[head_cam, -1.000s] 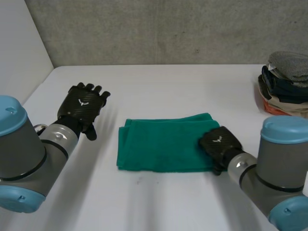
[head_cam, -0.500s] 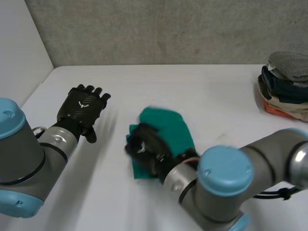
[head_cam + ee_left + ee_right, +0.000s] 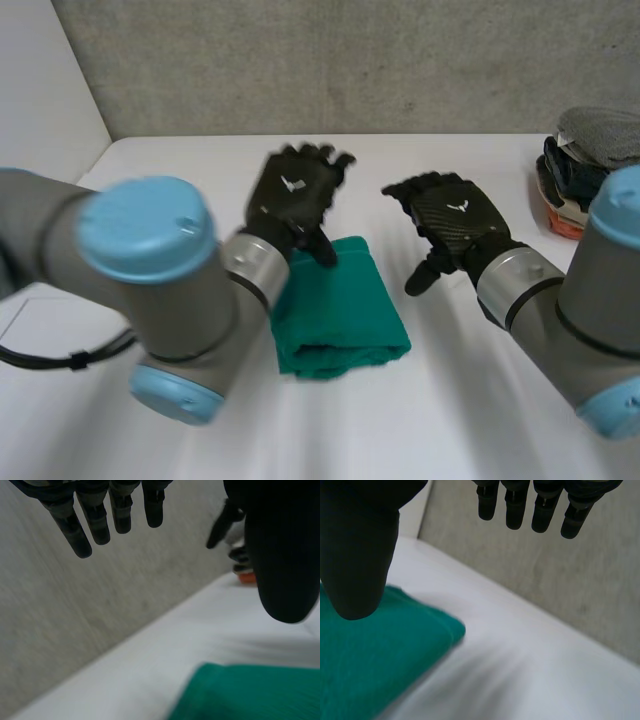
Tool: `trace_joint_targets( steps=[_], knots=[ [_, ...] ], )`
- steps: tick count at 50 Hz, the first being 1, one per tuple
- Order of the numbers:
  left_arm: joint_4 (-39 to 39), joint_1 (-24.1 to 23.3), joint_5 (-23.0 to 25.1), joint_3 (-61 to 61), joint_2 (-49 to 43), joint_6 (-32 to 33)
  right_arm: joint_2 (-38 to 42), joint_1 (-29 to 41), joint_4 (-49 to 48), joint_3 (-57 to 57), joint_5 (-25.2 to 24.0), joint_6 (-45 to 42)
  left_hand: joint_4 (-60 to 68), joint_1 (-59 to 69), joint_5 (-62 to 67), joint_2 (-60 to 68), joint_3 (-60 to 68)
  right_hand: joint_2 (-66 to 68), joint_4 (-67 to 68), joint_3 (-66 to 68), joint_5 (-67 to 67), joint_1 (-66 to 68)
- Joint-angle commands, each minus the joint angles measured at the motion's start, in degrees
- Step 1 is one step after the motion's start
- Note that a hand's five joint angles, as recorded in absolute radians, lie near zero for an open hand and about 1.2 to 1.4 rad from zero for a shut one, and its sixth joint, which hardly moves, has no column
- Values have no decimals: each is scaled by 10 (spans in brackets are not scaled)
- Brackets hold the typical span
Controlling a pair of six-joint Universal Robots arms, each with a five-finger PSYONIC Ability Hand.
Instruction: Fold the laundry.
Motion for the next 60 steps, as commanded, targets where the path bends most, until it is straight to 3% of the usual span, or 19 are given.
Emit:
trace_joint_targets(
  steps=[1,5,15,21,27,31,36,39,40,44,48,60],
  knots=[
    [-92,-32,-101,24,-90,-26,112,-4,68,-87,-3,0,-6,1,-17,-7,-9,-21,-19,-19,-27,-27],
    [-110,-31,-133,0,-97,-24,160,0,87,-128,-24,2,-9,-2,-21,-11,-13,-21,-19,-19,-27,-27],
    [-111,-1,-134,-63,-85,-7,244,29,121,-189,-30,-26,-9,-2,-21,-11,-13,-21,-19,-19,-27,-27],
    [-109,21,-133,-71,-84,35,239,32,121,-194,3,-83,-14,-7,-26,-16,-18,-21,-19,-19,-27,-27],
    [-101,40,-121,-56,-30,39,179,47,110,-168,41,-124,-16,-9,-27,-18,-19,-21,-19,-19,-27,-27],
    [-89,44,-61,-31,9,40,137,65,68,-127,56,-129,-16,-9,-27,-18,-19,-21,-19,-19,-27,-27],
    [-95,66,86,22,36,39,93,109,-7,-27,56,-133,-13,-5,-24,-14,-16,-21,-19,-19,-27,-27],
    [-110,84,152,47,40,36,82,131,-43,16,55,-137,-9,-2,-21,-11,-13,-21,-19,-19,-27,-27],
    [-130,90,193,64,41,34,81,144,-67,42,57,-138,-8,0,-19,-9,-11,-21,-19,-19,-27,-27],
    [-185,96,277,111,38,32,94,168,-132,81,60,-143,-6,1,-17,-7,-9,-21,-19,-19,-27,-27],
    [-213,98,320,132,30,32,131,174,-179,83,61,-152,-9,-2,-21,-11,-13,-21,-19,-19,-27,-27],
    [-213,91,323,131,4,36,200,169,-258,48,58,-219,-9,-2,-21,-11,-13,5,7,7,-1,-1]
  ],
)
